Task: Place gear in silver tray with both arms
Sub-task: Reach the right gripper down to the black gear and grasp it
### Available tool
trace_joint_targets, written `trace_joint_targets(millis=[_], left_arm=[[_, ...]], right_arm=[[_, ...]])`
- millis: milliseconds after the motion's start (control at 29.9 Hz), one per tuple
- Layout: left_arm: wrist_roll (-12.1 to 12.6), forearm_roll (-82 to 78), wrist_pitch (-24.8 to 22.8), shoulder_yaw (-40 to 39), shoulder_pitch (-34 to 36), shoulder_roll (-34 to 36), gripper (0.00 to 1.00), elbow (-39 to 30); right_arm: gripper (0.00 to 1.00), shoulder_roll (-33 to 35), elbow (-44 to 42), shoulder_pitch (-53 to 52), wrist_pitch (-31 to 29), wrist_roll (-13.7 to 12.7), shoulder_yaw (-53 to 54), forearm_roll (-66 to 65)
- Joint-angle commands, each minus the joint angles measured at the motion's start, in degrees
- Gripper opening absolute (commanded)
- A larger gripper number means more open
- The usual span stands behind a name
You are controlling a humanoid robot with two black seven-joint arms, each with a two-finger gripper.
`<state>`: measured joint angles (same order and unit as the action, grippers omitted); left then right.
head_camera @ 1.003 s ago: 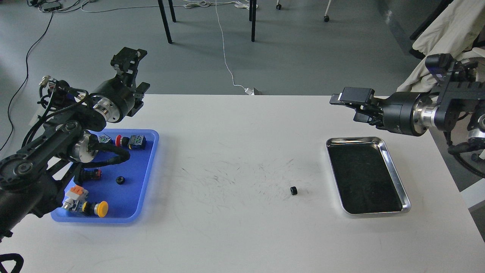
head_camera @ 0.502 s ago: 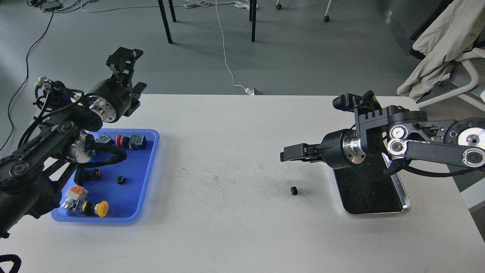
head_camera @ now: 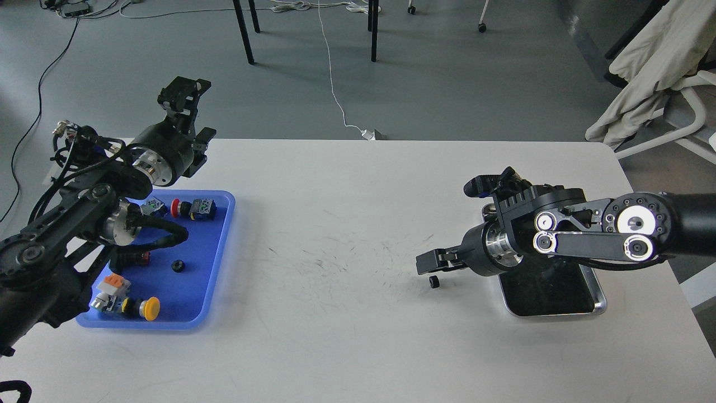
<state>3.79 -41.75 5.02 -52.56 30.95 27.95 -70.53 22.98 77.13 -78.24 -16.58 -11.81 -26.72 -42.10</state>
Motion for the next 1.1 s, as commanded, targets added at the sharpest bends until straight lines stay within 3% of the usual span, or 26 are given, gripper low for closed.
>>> trace_joint_targets(millis=[0,201,468,669,803,970,1070], left_arm=[[0.0,0.0,0.0,-0.1,0.0,0.1,0.98,0.0],[-0.7,0.0,0.0,-0.1,0.0,0.2,0.98,0.0],[-0.9,0.0,0.0,-0.1,-0.1,0.2,0.98,0.0],[-0.9,0.0,0.0,-0.1,0.0,0.2,0.98,0.0],[-0.9,0.0,0.0,-0.1,0.0,0.2,0.98,0.0],[-0.9,0.0,0.0,-0.1,-0.1,0.3,0.98,0.0],[-0.9,0.0,0.0,-0.2,-0.1,0.3,0.98,0.0]], right_arm=[[0.87,-2.7,-1.8,0.0,0.0,-0.1,-1.0,0.1],[0.82,-5.0,-2.1,-0.5,-0.6,-0.1,-2.1,0.3],[0.68,-5.3,-2.2,-1.2,-3.0,-0.2,-3.2,0.3],[0.48,-5.2,-2.6,-2.4,-6.0,-0.6,-3.8,0.2],[0.41,-5.5,-3.8,-2.4,-6.1,-0.7,-3.9,0.2],[0.23,-5.8,-4.7,-2.0,-6.4,-0.6,-4.0,0.2],[0.19,-6.1,-5.2,-1.7,-6.5,-0.6,-4.0,0.2]])
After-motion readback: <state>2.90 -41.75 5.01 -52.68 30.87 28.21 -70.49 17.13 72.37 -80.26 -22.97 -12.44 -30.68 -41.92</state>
